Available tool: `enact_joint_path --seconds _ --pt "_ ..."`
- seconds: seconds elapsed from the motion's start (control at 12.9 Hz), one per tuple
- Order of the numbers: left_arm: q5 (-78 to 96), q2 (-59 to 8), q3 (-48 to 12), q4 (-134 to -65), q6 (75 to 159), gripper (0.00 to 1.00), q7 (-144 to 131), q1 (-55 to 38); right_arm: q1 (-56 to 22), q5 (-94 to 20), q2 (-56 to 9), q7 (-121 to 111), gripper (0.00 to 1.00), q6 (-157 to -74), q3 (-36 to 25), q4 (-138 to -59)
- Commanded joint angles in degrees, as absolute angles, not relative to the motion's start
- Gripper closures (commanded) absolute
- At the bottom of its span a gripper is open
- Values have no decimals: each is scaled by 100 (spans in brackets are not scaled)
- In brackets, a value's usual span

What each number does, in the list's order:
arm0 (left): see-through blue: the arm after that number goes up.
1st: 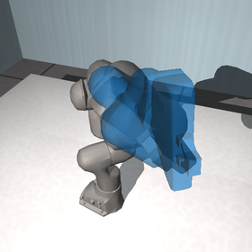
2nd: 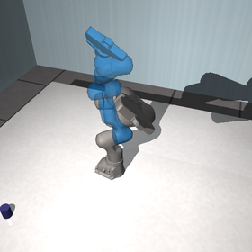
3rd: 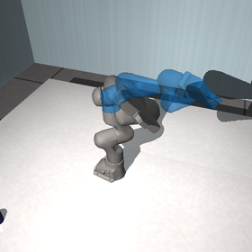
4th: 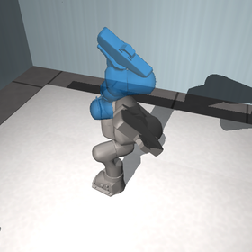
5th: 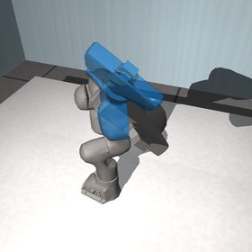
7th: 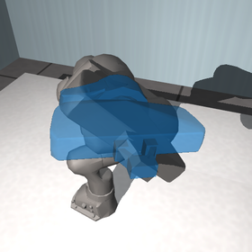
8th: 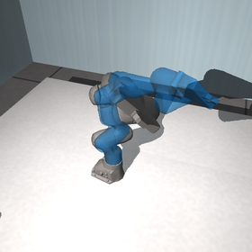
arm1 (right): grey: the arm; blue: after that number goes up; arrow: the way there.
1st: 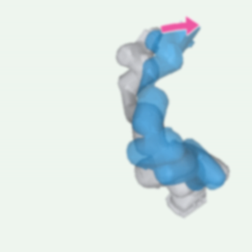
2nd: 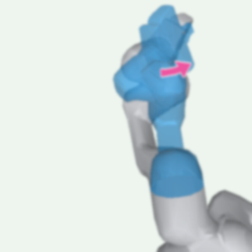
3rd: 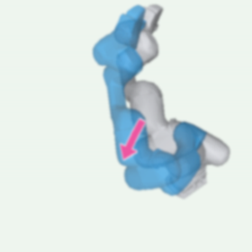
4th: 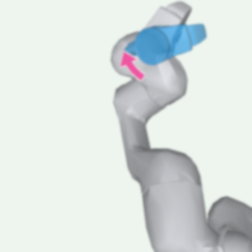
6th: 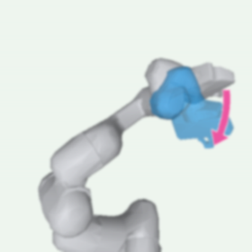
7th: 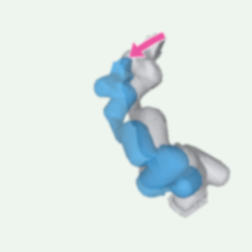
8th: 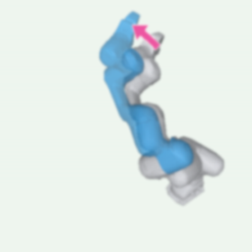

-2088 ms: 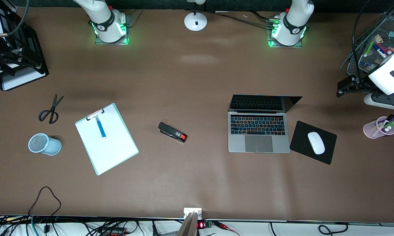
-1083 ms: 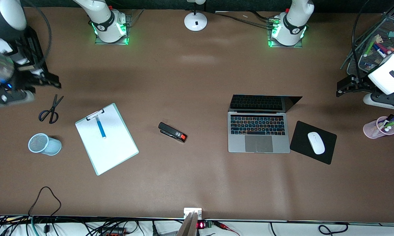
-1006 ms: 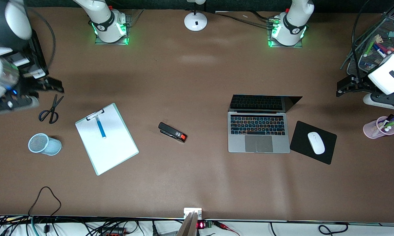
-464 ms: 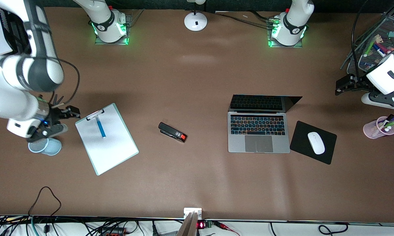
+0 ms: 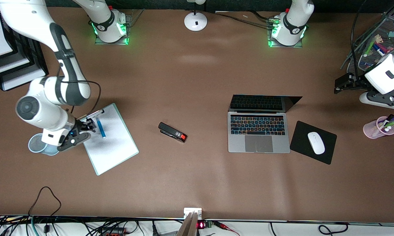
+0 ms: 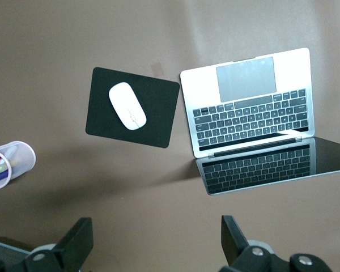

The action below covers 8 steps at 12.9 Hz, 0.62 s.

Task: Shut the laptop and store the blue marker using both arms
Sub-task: 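Reach the right gripper down to the blue marker on the clipboard, then grasp the blue marker with the right gripper while the left gripper reaches the laptop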

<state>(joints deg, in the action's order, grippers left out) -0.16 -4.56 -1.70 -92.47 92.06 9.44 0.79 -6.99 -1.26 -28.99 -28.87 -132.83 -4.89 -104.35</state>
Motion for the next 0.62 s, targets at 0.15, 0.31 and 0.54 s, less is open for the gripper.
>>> enact_joint_path --seconds 0.15,0.31,0.54 --pt "-88 -835 -237 -9035 8447 0 940 -184 -650 -202 -3146 -3050 50 -13482 -335 -10441" --pt "-62 -844 -237 -9044 8359 3 871 -403 -650 -255 -3287 -3041 51 -13552 -290 -10424" --pt "200 -835 -246 -9035 8289 73 642 -632 -659 -465 -3383 -3032 53 -13666 -229 -10415"
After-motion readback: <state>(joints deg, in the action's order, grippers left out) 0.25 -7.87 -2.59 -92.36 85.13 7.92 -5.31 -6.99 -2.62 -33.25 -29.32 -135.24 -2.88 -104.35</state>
